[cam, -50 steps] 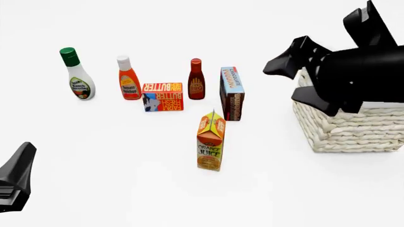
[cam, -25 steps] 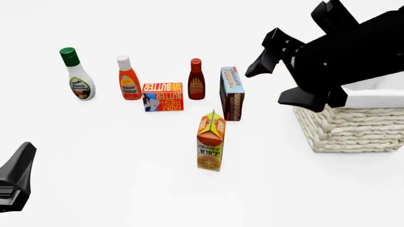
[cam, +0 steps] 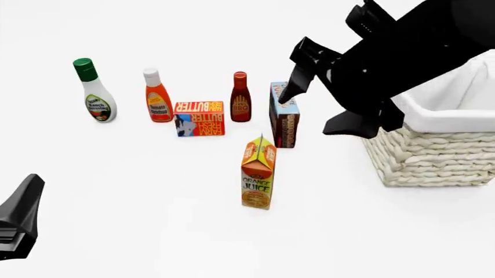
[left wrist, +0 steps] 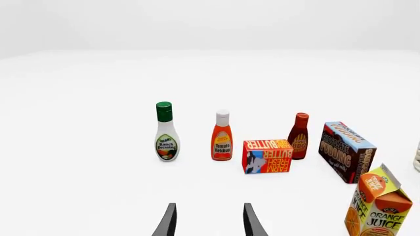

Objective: Pick the orange juice and place it in the basket.

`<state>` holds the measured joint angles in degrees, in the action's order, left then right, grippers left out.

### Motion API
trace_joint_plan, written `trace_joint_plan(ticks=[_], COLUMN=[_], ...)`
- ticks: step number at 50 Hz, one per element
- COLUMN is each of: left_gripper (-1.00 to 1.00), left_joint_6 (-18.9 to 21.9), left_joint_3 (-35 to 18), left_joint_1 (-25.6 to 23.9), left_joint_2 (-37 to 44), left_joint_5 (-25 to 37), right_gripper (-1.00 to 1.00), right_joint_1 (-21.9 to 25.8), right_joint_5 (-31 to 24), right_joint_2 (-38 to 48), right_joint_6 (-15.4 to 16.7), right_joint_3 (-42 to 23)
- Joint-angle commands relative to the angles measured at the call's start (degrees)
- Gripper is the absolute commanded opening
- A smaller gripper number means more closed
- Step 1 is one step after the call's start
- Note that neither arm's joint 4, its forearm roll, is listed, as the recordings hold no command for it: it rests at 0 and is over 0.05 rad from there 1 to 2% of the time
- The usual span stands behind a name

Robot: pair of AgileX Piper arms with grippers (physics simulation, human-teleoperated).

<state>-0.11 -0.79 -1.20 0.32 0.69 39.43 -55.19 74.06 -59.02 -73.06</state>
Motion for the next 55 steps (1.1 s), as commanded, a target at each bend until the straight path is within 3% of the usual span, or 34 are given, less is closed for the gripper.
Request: trace_joint_plan(ticks=[1, 26, 32, 36, 37, 43, 55], left_gripper=[1.0, 1.0, 1.0, 1.0, 1.0, 1.0, 1.0], left_joint_6=[0.0, 0.0, 0.0, 0.0, 0.0, 0.0, 0.0], left_joint_3=[0.1, 0.1, 0.1, 0.1, 0.1, 0.1, 0.1], left_joint_1=[0.4, 0.4, 0.5, 0.4, 0.5, 0.4, 0.5], left_joint_2=[0.0, 0.0, 0.1, 0.1, 0.0, 0.0, 0.0], left_joint_5=[-0.1, -0.1, -0.1, -0.1, -0.1, -0.1, -0.1], right_gripper=[1.0, 1.0, 1.0, 1.0, 1.0, 1.0, 1.0], right_joint_1=[2.5, 4.3, 3.1, 4.1, 5.9, 4.2, 4.7], right_joint_5=[-3.0, -8.2, -10.5, -10.0, -9.1, -11.5, -14.1], right_joint_2=[3.3, 11.3, 14.2, 14.1, 13.1, 16.5, 21.5], right_joint_6=[-1.8, -2.6, -1.0, -1.8, -3.9, -1.6, -0.3], right_joint_3=[-2.6, -10.1, -12.3, -11.8, -10.1, -13.4, -20.0])
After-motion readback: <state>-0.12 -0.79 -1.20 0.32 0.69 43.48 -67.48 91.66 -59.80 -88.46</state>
